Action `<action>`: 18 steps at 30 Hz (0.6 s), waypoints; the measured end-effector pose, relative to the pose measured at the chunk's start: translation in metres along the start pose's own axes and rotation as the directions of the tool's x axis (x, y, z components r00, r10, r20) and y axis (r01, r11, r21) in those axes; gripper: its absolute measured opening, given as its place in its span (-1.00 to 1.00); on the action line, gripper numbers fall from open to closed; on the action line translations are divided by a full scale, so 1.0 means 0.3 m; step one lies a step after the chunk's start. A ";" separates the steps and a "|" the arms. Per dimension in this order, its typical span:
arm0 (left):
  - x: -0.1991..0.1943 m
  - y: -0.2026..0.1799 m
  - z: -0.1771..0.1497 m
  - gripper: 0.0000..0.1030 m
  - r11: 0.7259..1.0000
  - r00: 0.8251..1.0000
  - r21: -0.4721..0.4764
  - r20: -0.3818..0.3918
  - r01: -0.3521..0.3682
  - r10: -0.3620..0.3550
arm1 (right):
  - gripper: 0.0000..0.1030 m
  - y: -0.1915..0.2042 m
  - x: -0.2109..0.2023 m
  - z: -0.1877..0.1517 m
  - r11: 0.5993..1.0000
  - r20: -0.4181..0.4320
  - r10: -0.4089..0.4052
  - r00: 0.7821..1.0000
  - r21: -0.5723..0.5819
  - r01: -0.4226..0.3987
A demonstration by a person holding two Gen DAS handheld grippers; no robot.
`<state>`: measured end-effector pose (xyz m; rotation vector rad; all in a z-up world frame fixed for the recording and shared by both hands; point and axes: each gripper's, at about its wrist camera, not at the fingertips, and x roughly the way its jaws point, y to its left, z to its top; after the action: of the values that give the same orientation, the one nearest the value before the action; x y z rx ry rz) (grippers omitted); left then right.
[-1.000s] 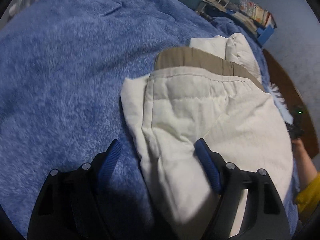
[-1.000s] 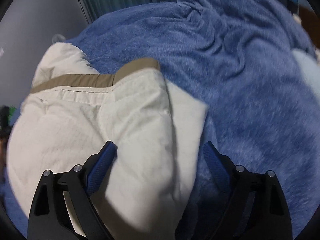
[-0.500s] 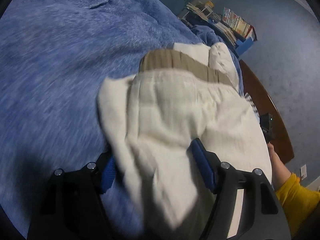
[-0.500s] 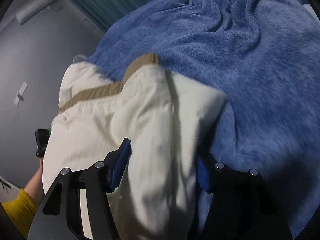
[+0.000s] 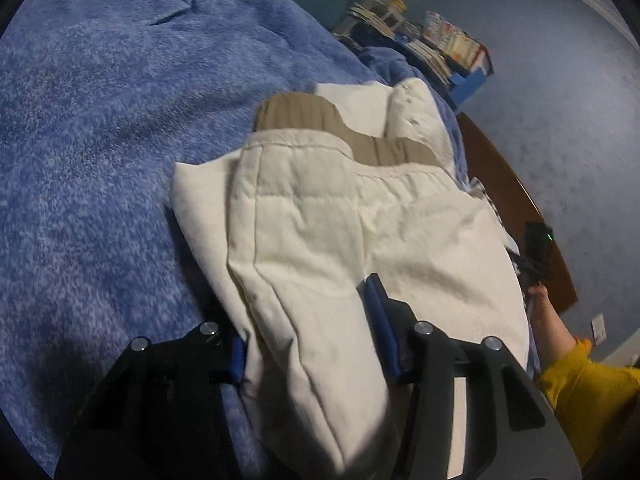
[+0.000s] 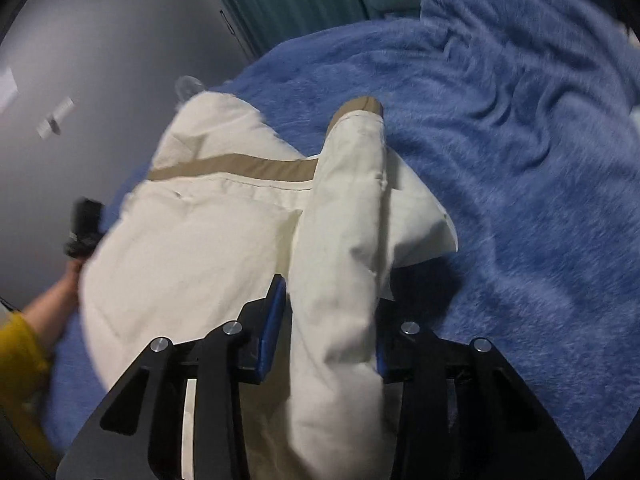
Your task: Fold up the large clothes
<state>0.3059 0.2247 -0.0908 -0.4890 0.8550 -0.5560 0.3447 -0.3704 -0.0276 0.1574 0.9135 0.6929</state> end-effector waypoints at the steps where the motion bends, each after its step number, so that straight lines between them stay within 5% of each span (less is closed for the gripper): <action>1: 0.003 0.009 0.000 -0.10 1.000 1.000 -0.004 -0.004 0.008 -0.008 | -0.29 -0.054 0.024 0.012 0.996 -0.020 0.062 0.998 0.060 -0.061; 6: 0.085 0.038 0.024 0.12 1.000 0.999 -0.014 -0.035 -0.005 0.005 | 0.17 -0.204 0.206 0.050 0.961 -0.061 0.110 0.992 0.261 -0.090; 8: 0.098 0.032 0.035 0.09 0.999 0.999 -0.019 -0.025 -0.028 0.027 | -0.11 -0.189 0.219 0.065 0.963 -0.023 0.065 0.998 0.262 -0.057; 11: 0.055 -0.027 0.030 -0.57 0.998 0.999 0.045 0.009 -0.032 0.032 | -0.65 -0.121 0.149 0.067 0.981 0.036 0.012 0.999 0.191 -0.019; 15: -0.032 -0.139 0.017 -0.79 0.989 0.998 0.144 0.054 -0.044 0.037 | -0.77 0.053 -0.014 0.050 0.994 0.126 -0.108 0.986 0.046 0.103; 18: -0.107 -0.208 0.000 -0.81 0.987 0.996 0.160 0.088 -0.017 0.003 | -0.79 0.131 -0.129 0.036 0.993 0.196 -0.115 0.974 0.006 0.116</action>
<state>0.2728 0.1979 -0.0352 -0.3593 0.7216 -0.5852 0.3179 -0.3619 0.0211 0.1631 0.7259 0.5607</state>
